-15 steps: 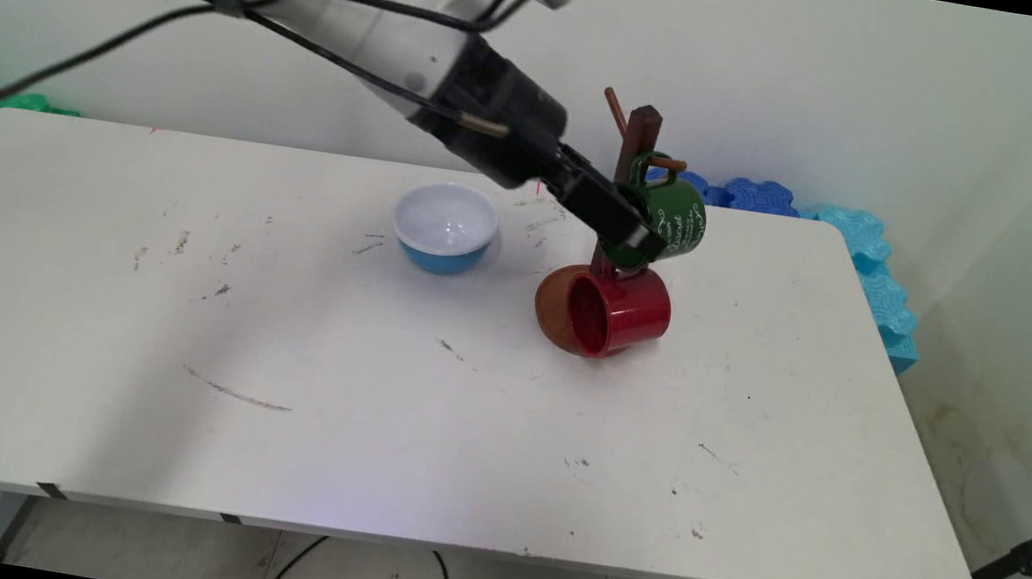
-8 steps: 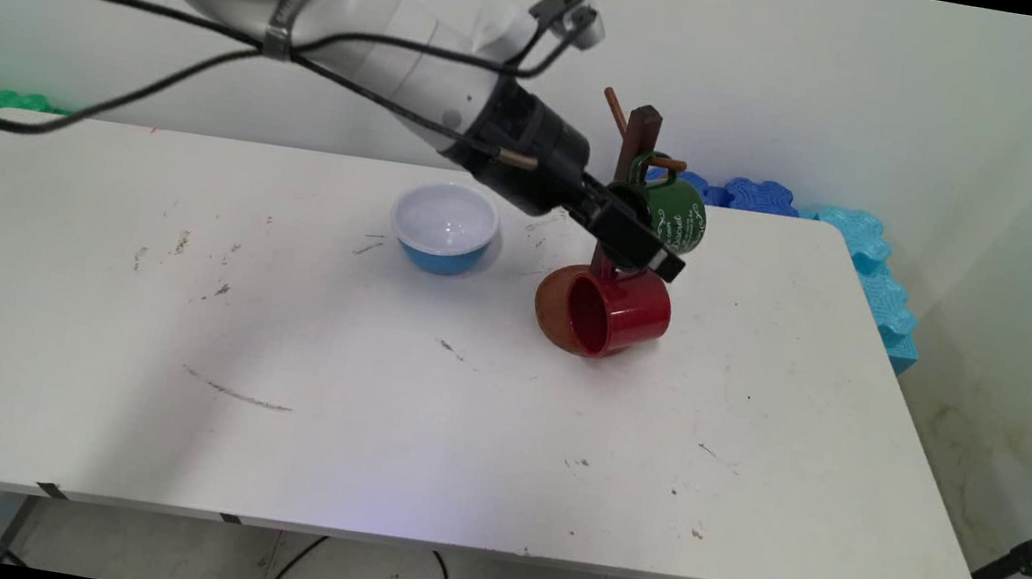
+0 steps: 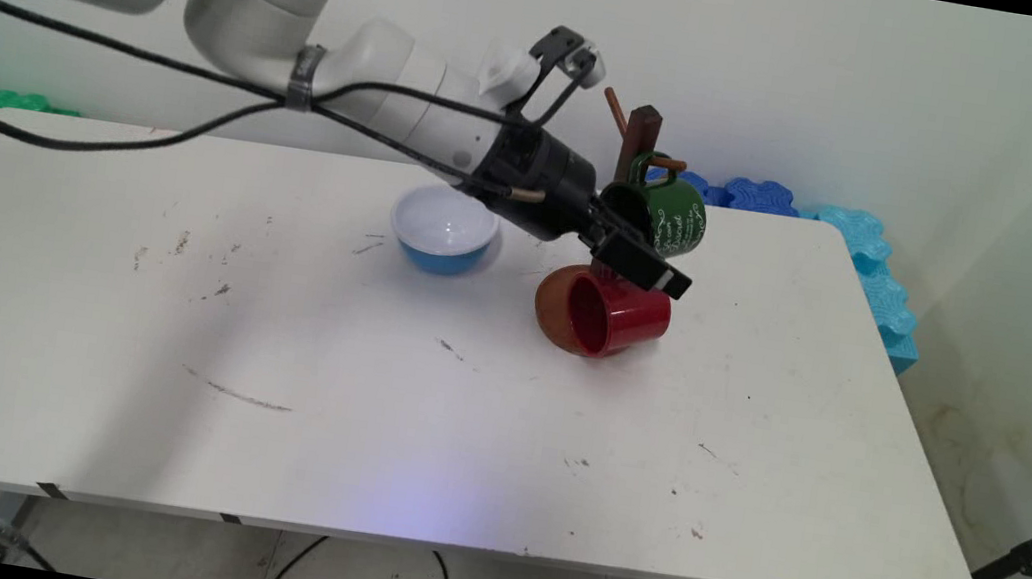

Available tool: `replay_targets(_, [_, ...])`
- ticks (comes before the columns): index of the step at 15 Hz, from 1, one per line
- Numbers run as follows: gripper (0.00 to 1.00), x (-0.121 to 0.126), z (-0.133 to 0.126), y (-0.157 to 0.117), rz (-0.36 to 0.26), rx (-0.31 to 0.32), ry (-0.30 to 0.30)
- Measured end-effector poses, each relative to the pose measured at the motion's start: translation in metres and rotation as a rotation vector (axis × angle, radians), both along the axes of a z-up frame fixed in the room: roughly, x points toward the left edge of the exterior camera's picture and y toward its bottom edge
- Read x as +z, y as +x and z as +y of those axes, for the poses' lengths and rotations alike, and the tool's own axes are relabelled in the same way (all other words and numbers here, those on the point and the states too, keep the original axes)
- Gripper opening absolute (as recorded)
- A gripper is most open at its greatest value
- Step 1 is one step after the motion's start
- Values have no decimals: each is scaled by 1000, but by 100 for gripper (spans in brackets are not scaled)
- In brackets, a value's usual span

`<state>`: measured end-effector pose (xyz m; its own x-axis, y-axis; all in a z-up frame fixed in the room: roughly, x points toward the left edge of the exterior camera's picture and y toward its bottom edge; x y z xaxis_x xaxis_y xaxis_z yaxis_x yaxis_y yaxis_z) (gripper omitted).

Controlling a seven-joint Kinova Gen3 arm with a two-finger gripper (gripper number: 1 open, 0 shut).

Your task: Pick up the green mug from the rack

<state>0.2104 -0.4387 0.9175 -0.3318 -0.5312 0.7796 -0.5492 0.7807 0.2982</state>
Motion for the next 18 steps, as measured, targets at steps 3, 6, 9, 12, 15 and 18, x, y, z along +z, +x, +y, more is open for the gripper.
replay_targets(3, [100, -10, -2, -1, 9, -8, -30])
replay_targets(6, [100, -19, -6, -3, 22, -11, -58])
replay_targets(9, [100, -24, -9, -6, 33, -14, -77])
replay_targets(12, [100, -29, -12, -9, 41, -16, -94])
replay_targets(15, [100, -33, -15, -12, 47, -18, -108])
replay_targets(18, [0, -37, -15, -13, 50, -21, -118])
